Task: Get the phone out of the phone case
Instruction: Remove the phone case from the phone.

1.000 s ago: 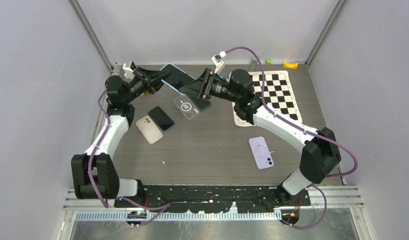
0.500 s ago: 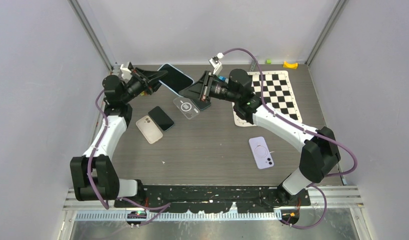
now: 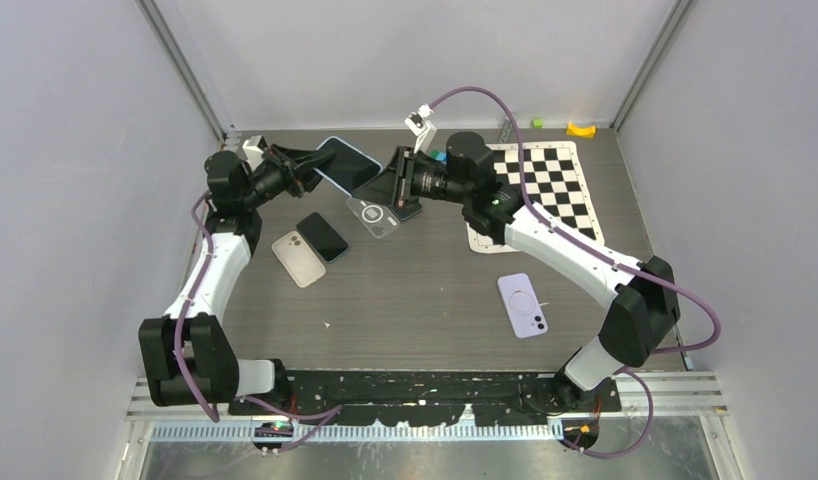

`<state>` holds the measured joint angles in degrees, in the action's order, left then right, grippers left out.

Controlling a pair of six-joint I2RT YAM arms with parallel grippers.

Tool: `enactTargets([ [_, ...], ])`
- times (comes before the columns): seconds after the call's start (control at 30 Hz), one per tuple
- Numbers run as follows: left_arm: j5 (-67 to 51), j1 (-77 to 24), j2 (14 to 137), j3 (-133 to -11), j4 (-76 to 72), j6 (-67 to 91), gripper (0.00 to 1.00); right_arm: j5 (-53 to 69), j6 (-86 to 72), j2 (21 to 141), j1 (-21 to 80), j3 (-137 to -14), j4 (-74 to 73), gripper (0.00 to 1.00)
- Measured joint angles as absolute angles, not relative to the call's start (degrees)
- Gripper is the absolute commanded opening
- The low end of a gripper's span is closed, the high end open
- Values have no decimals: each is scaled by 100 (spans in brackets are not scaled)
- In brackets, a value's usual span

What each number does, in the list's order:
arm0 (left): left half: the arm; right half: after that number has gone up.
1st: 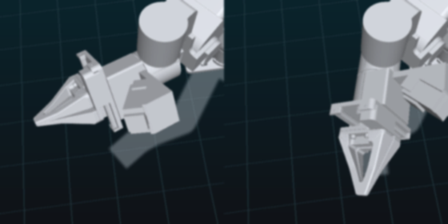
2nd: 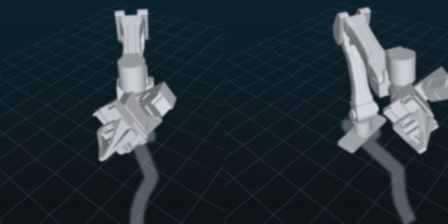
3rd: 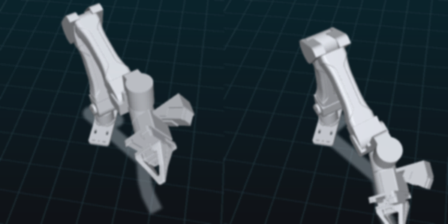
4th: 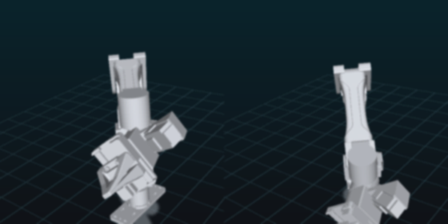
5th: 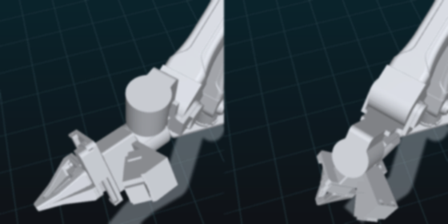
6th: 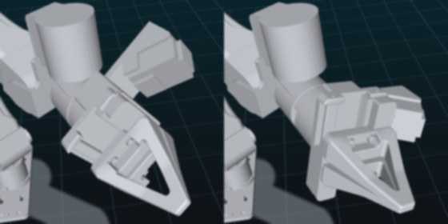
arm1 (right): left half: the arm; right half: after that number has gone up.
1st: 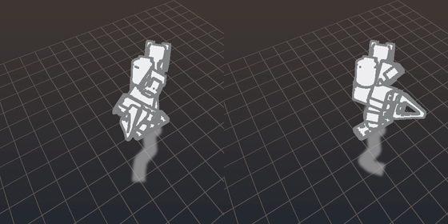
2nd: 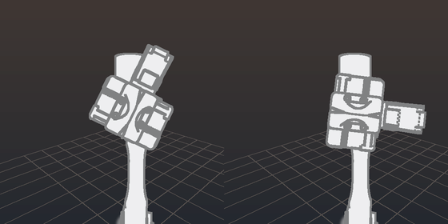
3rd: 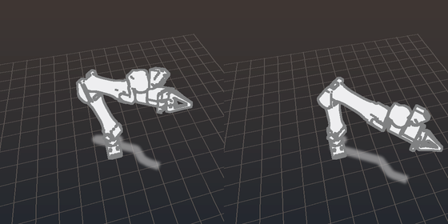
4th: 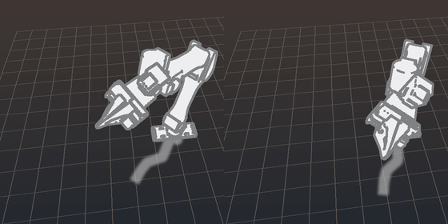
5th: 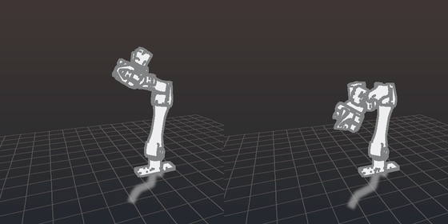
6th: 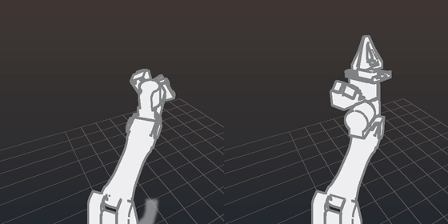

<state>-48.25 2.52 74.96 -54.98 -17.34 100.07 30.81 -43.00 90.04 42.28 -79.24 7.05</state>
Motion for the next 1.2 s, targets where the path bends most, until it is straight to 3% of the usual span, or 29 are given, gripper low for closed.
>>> enactTargets([
  [0.17, -4869, 255, 7496, -5435, -1627, 10110, 0, 3011, -3774, 9004, 4309, -8119, 298, 26],
  [0.6, -4921, 200, 7474, -5398, -1251, 10189, 0, 3009, -2742, 9004, 4442, -8525, -628, 26],
  [0.93, -4783, 113, 7474, -5293, -642, 10328, 0, 2770, -1839, 9015, 4654, -8530, -823, 8],
  [1.07, -4724, 106, 7474, -5256, -558, 10372, 0, 2596, -1678, 9017, 4694, -8530, -860, 7],
  [1.13, -4670, 102, 7474, -5256, -576, 10422, 0, 2530, -1680, 9017, 4694, -8527, -821, 11],
  [1.2, -4595, 102, 7474, -5227, -705, 10466, 0, 2464, -1712, 9013, 4692, -8484, -738, 22],
])
